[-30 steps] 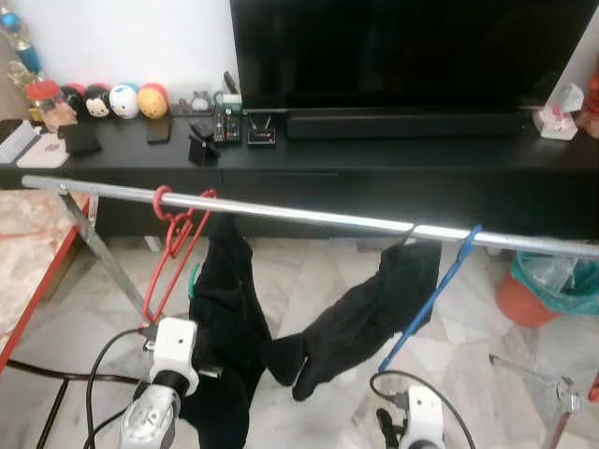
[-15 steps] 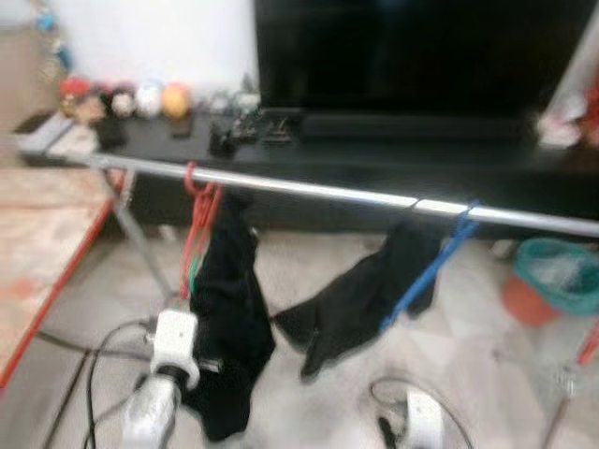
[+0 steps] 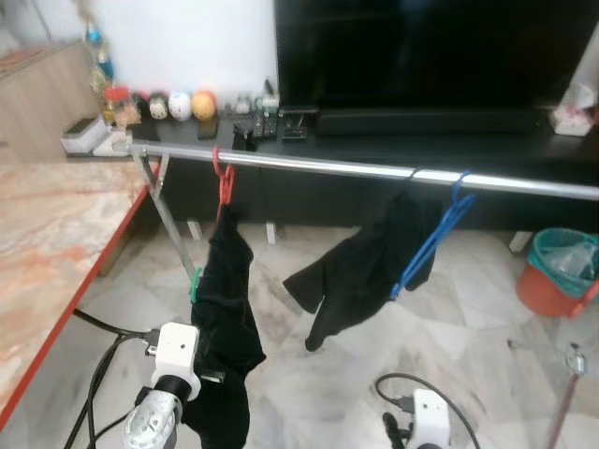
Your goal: Hang hanger
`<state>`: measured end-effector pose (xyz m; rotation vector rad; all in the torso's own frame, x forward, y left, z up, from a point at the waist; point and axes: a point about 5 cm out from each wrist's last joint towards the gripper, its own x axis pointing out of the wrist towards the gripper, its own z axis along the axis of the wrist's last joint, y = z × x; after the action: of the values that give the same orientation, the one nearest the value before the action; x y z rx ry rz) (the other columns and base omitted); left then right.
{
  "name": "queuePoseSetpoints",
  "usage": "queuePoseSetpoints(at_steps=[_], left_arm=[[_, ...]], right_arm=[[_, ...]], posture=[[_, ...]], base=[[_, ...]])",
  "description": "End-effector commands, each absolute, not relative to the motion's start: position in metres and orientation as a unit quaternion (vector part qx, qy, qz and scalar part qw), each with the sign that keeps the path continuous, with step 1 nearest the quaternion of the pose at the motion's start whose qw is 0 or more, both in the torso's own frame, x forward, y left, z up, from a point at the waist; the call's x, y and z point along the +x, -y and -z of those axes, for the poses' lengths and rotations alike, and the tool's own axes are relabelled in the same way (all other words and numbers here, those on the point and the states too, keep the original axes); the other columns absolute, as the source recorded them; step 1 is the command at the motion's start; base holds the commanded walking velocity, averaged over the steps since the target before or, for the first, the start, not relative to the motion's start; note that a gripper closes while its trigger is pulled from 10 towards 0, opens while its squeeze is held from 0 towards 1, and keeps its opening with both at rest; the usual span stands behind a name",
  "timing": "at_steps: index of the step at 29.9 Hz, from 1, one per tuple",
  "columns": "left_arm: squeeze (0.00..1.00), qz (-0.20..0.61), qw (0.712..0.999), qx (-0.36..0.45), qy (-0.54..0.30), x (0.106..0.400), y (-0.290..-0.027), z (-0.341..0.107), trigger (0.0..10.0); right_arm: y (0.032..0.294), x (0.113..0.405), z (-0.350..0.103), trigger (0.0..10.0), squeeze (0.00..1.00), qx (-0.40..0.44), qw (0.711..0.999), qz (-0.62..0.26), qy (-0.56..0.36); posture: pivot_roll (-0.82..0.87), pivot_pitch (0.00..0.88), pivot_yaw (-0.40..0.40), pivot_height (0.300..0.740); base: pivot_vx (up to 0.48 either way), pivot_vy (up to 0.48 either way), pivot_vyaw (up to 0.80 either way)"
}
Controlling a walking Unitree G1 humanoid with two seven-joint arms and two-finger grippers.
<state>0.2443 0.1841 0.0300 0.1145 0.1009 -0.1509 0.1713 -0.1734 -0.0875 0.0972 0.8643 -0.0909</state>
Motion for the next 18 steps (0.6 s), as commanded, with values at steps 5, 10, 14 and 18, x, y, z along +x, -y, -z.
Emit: queuePoseSetpoints(at_steps=[5,10,14,18], left_arm=[[0.00,0.073,0.995,0.058,-0.039,0.2439,-0.1874,-0.0337,10.0],[0.00,0.075,0.995,0.056,-0.038,0.2459,-0.1856,-0.0340,10.0],[0.00,0.075,0.995,0.055,-0.036,0.2472,-0.1843,-0.0350,10.0],[0.00,0.071,0.995,0.053,-0.035,0.2482,-0.1845,-0.0352,10.0]], right_arm=[[0.1691,0.1691,0.0887,10.0,0.00,0.052,0.905,0.040,-0.421],[0.1706,0.1677,0.0892,10.0,0.00,0.052,0.904,0.041,-0.422],[0.1720,0.1680,0.0889,10.0,0.00,0.051,0.904,0.043,-0.421],[0.1738,0.1686,0.0886,10.0,0.00,0.049,0.904,0.044,-0.422]], posture=[[-0.02,0.000,0.012,0.740],[-0.02,0.000,0.008,0.740],[-0.02,0.000,0.005,0.740],[-0.02,0.000,0.005,0.740]], base=[[-0.283,0.000,0.00],[-0.283,0.000,0.00],[-0.283,0.000,0.00],[-0.284,0.000,0.00]])
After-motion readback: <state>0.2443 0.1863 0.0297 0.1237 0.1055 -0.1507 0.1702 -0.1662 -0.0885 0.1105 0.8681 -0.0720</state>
